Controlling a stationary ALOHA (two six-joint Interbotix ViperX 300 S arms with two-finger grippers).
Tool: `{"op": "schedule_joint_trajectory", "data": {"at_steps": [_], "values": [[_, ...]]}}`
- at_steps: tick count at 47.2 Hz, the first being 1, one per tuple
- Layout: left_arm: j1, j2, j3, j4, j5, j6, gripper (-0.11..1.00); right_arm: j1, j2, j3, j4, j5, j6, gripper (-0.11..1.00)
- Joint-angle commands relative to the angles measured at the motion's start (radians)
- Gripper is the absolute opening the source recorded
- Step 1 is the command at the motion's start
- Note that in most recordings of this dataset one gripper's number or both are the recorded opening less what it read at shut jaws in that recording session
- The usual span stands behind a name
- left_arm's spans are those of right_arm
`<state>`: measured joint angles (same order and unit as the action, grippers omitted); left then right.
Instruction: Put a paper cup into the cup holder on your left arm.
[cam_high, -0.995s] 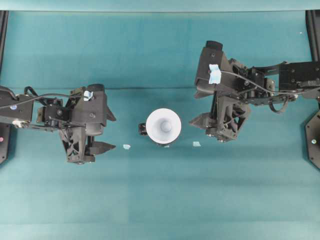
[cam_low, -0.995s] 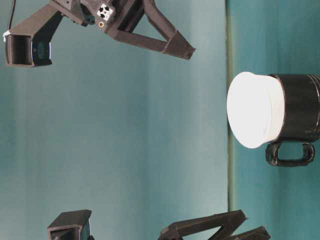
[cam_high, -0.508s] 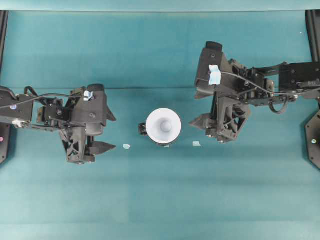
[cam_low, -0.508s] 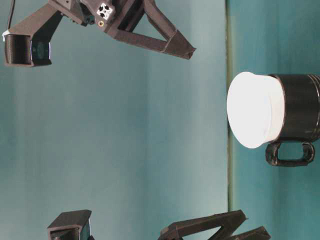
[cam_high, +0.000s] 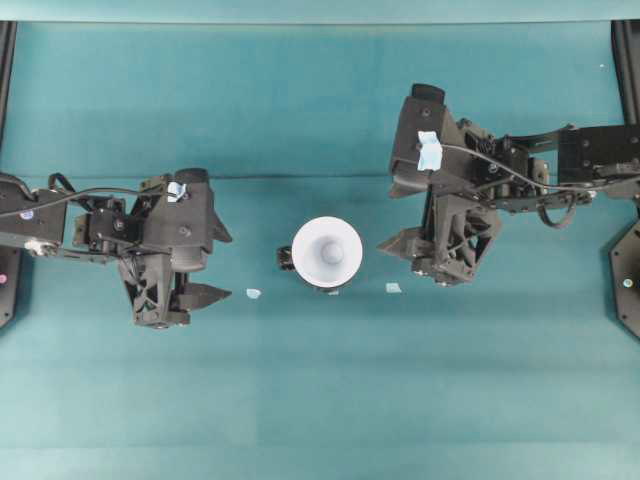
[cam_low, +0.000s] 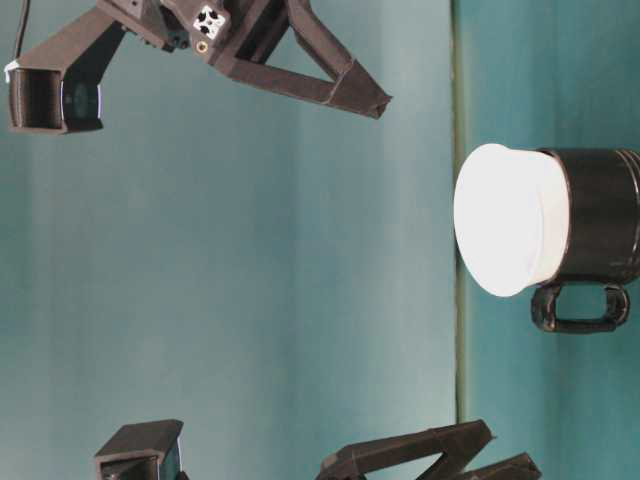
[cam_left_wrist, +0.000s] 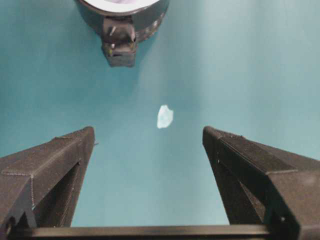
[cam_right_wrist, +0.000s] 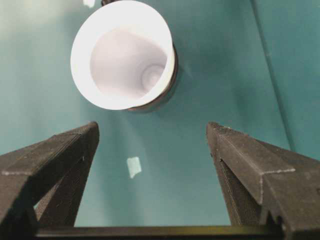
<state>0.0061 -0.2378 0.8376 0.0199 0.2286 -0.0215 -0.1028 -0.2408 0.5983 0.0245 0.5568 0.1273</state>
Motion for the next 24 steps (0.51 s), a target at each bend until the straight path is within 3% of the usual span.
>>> {"op": "schedule_joint_trajectory", "data": {"at_steps": [1,24], "values": [[-0.002,-0.006,-0.009,0.002,-0.005,-0.002,0.95,0.003,-0.021,-0.009,-0.002,-0.006,0.005,0.91],[-0.005,-0.006,-0.009,0.002,-0.005,-0.002,0.95,0.009,-0.018,-0.012,-0.002,-0.006,0.005,0.91]]}}
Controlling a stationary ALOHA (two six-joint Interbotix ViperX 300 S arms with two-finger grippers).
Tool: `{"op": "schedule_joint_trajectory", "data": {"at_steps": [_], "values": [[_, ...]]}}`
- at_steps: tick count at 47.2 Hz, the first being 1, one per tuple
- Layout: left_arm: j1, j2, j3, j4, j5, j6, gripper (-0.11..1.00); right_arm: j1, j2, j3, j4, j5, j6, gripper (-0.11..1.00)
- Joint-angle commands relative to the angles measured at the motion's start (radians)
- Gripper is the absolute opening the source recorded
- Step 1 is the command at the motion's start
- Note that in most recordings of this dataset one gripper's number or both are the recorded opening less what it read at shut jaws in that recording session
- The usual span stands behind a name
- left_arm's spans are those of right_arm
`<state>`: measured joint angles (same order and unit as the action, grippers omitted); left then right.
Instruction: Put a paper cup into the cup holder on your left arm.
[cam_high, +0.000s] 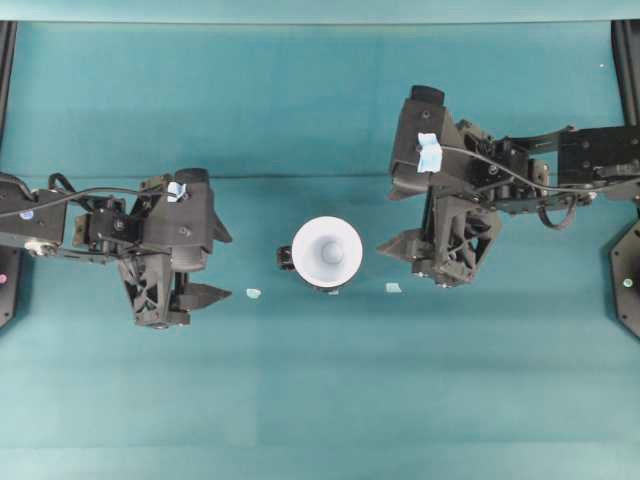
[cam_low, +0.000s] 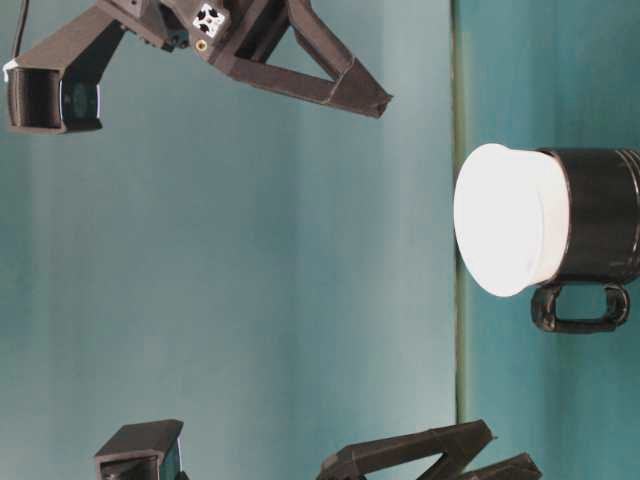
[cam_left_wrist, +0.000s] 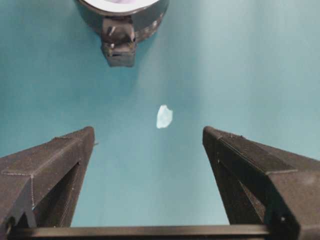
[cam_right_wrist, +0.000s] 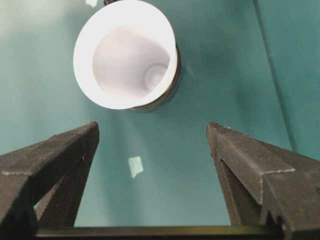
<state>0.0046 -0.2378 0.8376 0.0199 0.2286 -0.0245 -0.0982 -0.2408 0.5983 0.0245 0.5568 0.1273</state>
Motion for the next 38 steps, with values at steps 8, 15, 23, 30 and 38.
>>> {"op": "schedule_joint_trajectory", "data": {"at_steps": [8,15,23,30,38], "values": [[-0.003,-0.008,-0.009,0.002,-0.006,0.000,0.95,0.005,-0.018,-0.014,-0.002,-0.003,0.009,0.91],[-0.005,-0.006,-0.009,0.002,-0.005,0.000,0.95,0.005,-0.017,-0.012,-0.002,-0.002,0.009,0.91],[-0.006,-0.006,-0.009,0.002,-0.006,0.000,0.95,0.006,-0.017,-0.011,-0.002,-0.002,0.009,0.91],[-0.006,-0.006,-0.009,0.002,-0.005,0.000,0.95,0.011,-0.017,-0.009,-0.002,-0.002,0.009,0.91],[-0.006,-0.006,-0.009,0.002,-0.005,0.000,0.95,0.015,-0.017,-0.009,-0.002,-0.002,0.011,0.91]]}}
